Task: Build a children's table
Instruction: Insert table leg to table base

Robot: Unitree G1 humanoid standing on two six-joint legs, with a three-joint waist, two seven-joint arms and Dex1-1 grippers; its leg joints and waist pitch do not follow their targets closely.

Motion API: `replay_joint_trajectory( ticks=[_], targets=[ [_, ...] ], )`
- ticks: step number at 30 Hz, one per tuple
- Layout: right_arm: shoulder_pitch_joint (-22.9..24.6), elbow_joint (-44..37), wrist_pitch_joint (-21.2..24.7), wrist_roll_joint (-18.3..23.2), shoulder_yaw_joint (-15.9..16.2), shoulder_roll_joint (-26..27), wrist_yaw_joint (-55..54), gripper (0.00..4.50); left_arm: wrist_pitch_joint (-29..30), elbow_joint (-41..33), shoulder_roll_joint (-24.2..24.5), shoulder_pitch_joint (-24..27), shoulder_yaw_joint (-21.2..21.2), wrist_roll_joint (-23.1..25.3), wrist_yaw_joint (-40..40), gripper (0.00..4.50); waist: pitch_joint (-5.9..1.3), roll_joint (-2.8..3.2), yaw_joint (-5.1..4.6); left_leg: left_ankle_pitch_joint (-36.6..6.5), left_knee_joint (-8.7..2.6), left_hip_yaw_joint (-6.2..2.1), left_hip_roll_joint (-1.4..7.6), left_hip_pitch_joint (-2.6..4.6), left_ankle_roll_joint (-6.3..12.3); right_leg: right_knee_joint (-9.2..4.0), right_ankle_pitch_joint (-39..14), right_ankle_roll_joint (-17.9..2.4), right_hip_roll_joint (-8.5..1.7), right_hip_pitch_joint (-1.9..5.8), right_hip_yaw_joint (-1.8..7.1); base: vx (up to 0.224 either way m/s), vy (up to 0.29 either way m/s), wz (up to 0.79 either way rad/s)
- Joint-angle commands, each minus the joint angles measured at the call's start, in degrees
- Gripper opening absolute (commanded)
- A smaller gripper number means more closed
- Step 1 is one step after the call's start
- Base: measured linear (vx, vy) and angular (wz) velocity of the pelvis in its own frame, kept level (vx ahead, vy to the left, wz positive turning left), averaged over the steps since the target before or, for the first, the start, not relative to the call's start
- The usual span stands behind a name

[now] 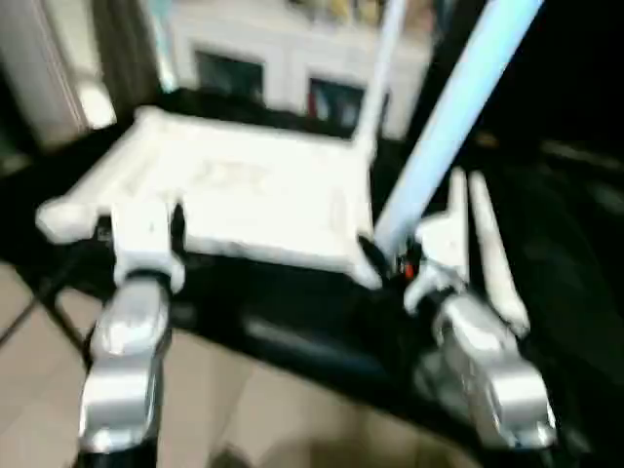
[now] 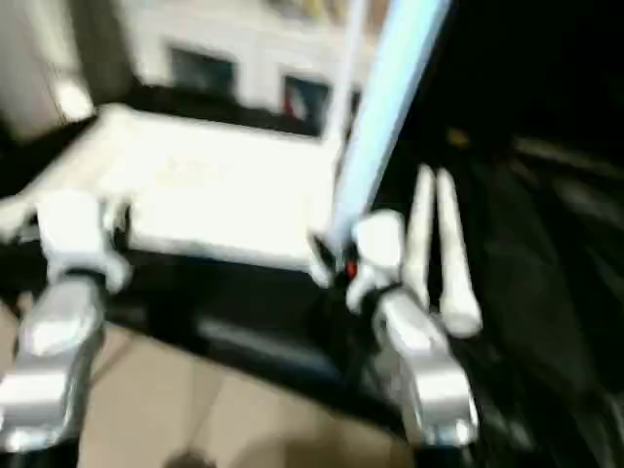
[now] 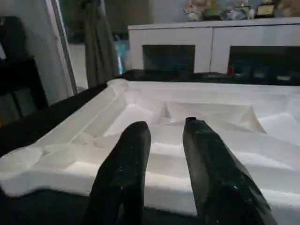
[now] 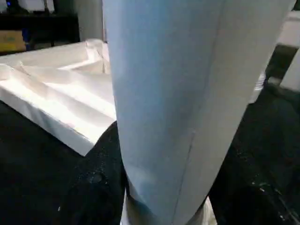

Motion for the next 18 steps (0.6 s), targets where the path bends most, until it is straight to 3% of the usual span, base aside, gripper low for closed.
replay_joint_trajectory(
  ticks=[1, 2, 3, 4, 5, 6, 7, 8, 9, 10, 11, 12, 13, 14, 15, 16, 17, 18],
  targets=[
    [-0.6, -0.3, -0.4, 0.5, 0.0, 0.1, -0.1, 1.86, 0.3, 0.5, 0.2, -0.9, 0.2, -0.1, 0.0, 1.44, -5.43, 1.07, -3.26, 5.8, -7.37, -6.59, 5.51, 7.88, 12.14, -1.28, 2.9, -0.5, -1.73, -5.03, -0.04, 0.207, 0.036, 0.10],
    [-0.5, -0.3, -0.3, 0.6, -0.2, 0.1, -0.2, 1.86, 0.3, 0.7, 0.2, -1.1, 0.0, -0.3, -0.2, 1.44, -6.13, 1.07, -4.89, 8.8, -7.37, -10.59, 8.72, 12.33, 18.99, 2.51, 0.1, 2.2, -2.51, -10.18, -0.42, 0.207, 0.036, 0.10],
    [-0.5, -0.3, -0.3, 0.6, -0.2, 0.1, -0.2, 1.86, 0.3, 0.7, 0.2, -1.1, 0.0, -0.3, -0.2, 1.44, -6.28, 0.40, -6.09, 19.0, -6.97, -12.14, 9.43, 11.45, 28.78, 5.58, -1.1, 6.2, -3.92, -12.80, -0.02, 0.212, -0.042, -0.18],
    [-0.5, -0.3, -0.4, 0.8, -0.4, 0.1, -0.3, 1.86, 0.3, 0.9, 0.1, -1.2, -0.2, -0.5, -0.6, 1.44, -6.38, 0.16, -6.41, 23.4, -6.56, -11.67, 8.85, 10.90, 30.85, 6.12, 1.6, 7.1, -4.42, -14.57, 0.58, 0.151, -0.064, -0.33],
    [-0.5, -0.3, -0.4, 0.7, -0.5, 0.1, -0.4, 1.86, 0.3, 1.0, 0.1, -1.2, -0.2, -0.6, -0.8, 1.44, -5.94, -0.42, -7.36, 26.7, -7.26, -9.30, 6.17, 7.91, 31.21, 6.55, 7.8, 7.0, -4.57, -15.87, 1.12, 0.151, -0.064, -0.33],
    [-0.5, -0.2, -0.5, 0.8, -0.6, 0.1, -0.7, 1.86, 0.1, 1.1, 0.0, -1.2, -0.3, -0.6, -0.9, 1.44, -5.58, -1.80, -8.17, 23.4, -6.88, -6.01, 2.17, 6.27, 28.03, 2.22, 16.5, 3.1, -4.55, -15.96, 1.86, 0.131, -0.053, -0.20],
    [-0.5, -0.2, -0.5, 0.8, -0.8, 0.1, -0.9, 1.86, 0.1, 1.2, 0.0, -1.2, -0.3, -0.6, -0.9, 1.44, -4.75, -4.91, -8.80, 9.8, -5.11, -1.17, -4.72, 2.11, 20.89, -4.58, 20.3, 1.0, -5.05, -9.68, 4.84, 0.129, -0.047, 0.02],
    [-0.6, -0.2, -0.5, 0.9, -1.3, 0.3, -1.4, 1.86, -0.1, 1.3, 0.1, -1.1, -0.3, -1.0, -1.3, 1.44, -4.59, -6.29, -7.62, 1.4, -3.04, 0.38, -7.32, -0.20, 17.47, -7.85, 8.5, 0.1, -6.98, -6.19, 8.19, 0.129, -0.047, 0.02],
    [-0.6, -0.4, -0.3, 1.1, -1.9, 0.4, -2.0, 1.86, -0.4, 1.5, 0.1, -0.9, -0.4, -1.7, -1.8, 1.44, -4.92, -5.93, -6.74, -3.3, 3.68, -2.73, -6.25, -3.37, 10.92, -9.56, -1.3, -8.8, -13.62, -1.77, 13.01, 0.155, -0.028, 0.05],
    [-0.6, -0.6, -0.2, 1.2, -2.4, 0.6, -2.5, 1.86, 0.3, 1.4, 0.4, -0.7, -0.7, -1.9, -2.5, 1.44, -4.60, -6.13, -6.66, -1.2, 3.88, -3.31, -5.08, -3.73, 7.37, -9.01, 1.5, -11.4, -13.27, -1.97, 12.23, 0.160, -0.027, -0.08],
    [-0.5, -1.0, 0.3, 1.7, -3.0, 0.9, -3.0, 1.86, 1.1, 1.4, 0.8, -0.4, -1.1, -2.5, -3.6, 1.44, -4.02, -4.96, -7.36, 8.4, 2.08, -4.23, -3.26, -4.24, 0.40, -7.59, 22.1, -16.8, -12.84, -2.66, 9.05, 0.160, -0.027, -0.08],
    [-0.4, -1.4, 0.4, 2.0, -3.4, 1.1, -3.0, 1.86, 1.0, 1.4, 1.1, -0.1, -1.3, -3.4, -4.8, 1.44, -3.94, -4.53, -7.58, 12.4, -0.18, -4.38, -2.11, -4.13, -0.11, -7.22, 28.5, -17.4, -12.22, -3.64, 7.82, 0.114, -0.018, -0.08],
    [-0.3, -2.3, 0.6, 2.4, -3.7, 1.1, -3.1, 1.86, 1.1, 1.7, 2.0, 0.4, -1.8, -4.9, -7.7, 1.44, -4.30, -1.89, -8.04, 21.1, -6.23, -4.20, -0.50, -3.61, 0.42, -5.00, 34.5, -14.4, -8.03, -5.04, 3.93, 0.098, 0.018, -0.09],
    [-0.2, -2.8, 0.7, 2.6, -3.8, 1.0, -3.1, 1.86, 1.1, 1.9, 2.5, 0.6, -2.1, -5.8, -9.4, 1.44, -4.38, -0.28, -8.44, 24.6, -6.61, -4.98, 0.45, -3.64, 0.35, -3.24, 34.0, -11.9, -4.73, -5.92, 2.85, 0.098, 0.018, -0.09],
    [-0.2, -3.2, 0.5, 2.8, -3.7, 0.8, -2.9, 1.86, 1.0, 2.2, 2.9, 0.8, -2.3, -6.8, -11.2, 1.44, -5.00, -0.18, -9.44, 30.6, -5.16, -5.46, 1.63, -2.14, 1.02, -3.05, 33.1, -9.1, -4.71, -6.95, 2.59, 0.086, 0.019, -0.09],
    [-0.2, -3.2, 0.5, 2.8, -3.7, 0.8, -2.9, 1.86, 0.9, 2.2, 3.1, 0.8, -2.4, -6.9, -11.6, 1.44, -5.31, -0.36, -9.13, 30.5, -4.47, -5.00, 1.48, -1.33, 1.21, -3.70, 32.3, -8.8, -5.08, -7.47, 2.96, 0.057, 0.017, 0.03],
    [-0.3, -3.5, 0.1, 2.9, -3.6, 0.5, -2.6, 1.86, 0.1, 2.9, 4.2, 0.8, -3.1, -7.9, -14.7, 1.44, -5.35, -0.44, -9.01, 28.7, -4.73, -4.61, 1.34, -1.45, 0.89, -4.12, 31.5, -9.1, -5.79, -7.13, 3.47, 0.057, 0.017, 0.03],
    [-0.6, -3.6, 0.3, 3.1, -3.7, 0.1, -2.2, 1.86, -1.1, 4.2, 5.7, 0.3, -3.8, -8.7, -17.8, 1.44, -4.62, -0.82, -8.58, 21.5, -5.43, -3.74, 1.12, -1.97, 0.02, -4.92, 28.5, -9.3, -6.21, -7.00, 3.82, 0.000, 0.000, 0.00]
  ],
)
